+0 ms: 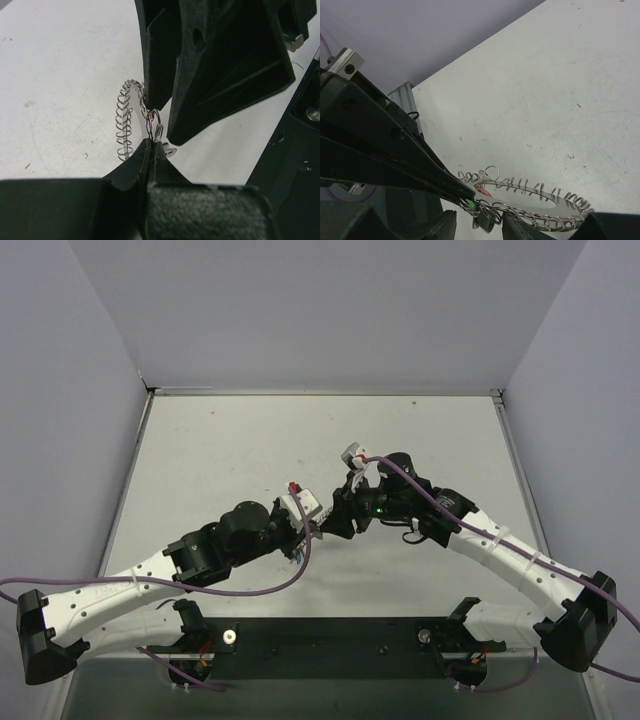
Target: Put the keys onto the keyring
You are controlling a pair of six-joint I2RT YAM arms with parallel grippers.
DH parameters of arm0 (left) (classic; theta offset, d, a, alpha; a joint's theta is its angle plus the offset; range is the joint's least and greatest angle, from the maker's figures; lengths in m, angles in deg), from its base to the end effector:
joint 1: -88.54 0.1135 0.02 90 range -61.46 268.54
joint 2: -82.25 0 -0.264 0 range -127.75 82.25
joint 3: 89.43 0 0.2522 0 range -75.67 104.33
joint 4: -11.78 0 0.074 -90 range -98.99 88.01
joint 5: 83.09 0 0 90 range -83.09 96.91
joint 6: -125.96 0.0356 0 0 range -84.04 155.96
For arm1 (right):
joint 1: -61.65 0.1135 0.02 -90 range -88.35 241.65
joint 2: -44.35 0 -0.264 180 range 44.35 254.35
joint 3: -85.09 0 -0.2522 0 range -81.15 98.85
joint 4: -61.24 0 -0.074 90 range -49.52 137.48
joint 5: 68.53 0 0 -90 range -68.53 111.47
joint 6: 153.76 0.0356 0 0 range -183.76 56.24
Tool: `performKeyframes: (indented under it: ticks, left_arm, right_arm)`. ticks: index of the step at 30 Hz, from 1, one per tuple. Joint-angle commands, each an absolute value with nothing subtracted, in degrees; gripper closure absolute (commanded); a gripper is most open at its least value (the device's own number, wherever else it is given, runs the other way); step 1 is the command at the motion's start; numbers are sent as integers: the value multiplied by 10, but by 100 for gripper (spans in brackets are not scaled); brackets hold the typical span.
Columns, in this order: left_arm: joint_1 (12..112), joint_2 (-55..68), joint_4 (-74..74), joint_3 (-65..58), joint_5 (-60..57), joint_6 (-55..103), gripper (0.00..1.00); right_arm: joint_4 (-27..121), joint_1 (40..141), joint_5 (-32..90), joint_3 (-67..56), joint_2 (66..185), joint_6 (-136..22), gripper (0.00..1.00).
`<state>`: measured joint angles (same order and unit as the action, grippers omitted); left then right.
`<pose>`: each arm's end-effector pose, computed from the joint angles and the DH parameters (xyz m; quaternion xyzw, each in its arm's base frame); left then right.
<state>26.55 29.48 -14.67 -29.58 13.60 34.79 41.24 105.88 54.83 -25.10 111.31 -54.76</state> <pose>0.1040 -0.1867 0.3185 0.3832 0.7196 -0.2617 0.5166 0.1782 0.2008 0.3384 -0.3957 0.6831 0.4613 0.4051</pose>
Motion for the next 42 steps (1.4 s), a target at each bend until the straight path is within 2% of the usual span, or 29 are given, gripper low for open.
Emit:
performKeyframes:
  ticks: [1, 4, 9, 15, 21, 27, 30, 42]
  left_arm:
    - [262, 311, -59, -281, 101, 339, 100]
    - [262, 311, -55, -282, 99, 341, 100]
    - [265, 311, -39, -291, 93, 341, 100]
    - [270, 314, 8, -313, 55, 352, 100]
    - [285, 320, 80, -334, 1, 355, 100]
    - [334, 304, 157, -351, -109, 322, 100]
    - [370, 286, 188, -351, -175, 293, 100]
    - [393, 240, 191, -314, -242, 279, 100]
  right_arm:
    - [442, 1056, 540, -252, 1085, -555, 53]
    - [442, 1056, 545, -251, 1073, -558, 45]
    - [438, 1048, 554, -248, 1051, -565, 38]
    - [434, 995, 617, -242, 1019, -573, 32]
    - [435, 944, 713, -222, 997, -584, 32]
    - [441, 943, 817, -199, 1008, -575, 36]
    - [436, 943, 849, -195, 1018, -576, 42]
    - [403, 943, 796, -187, 1028, -577, 58]
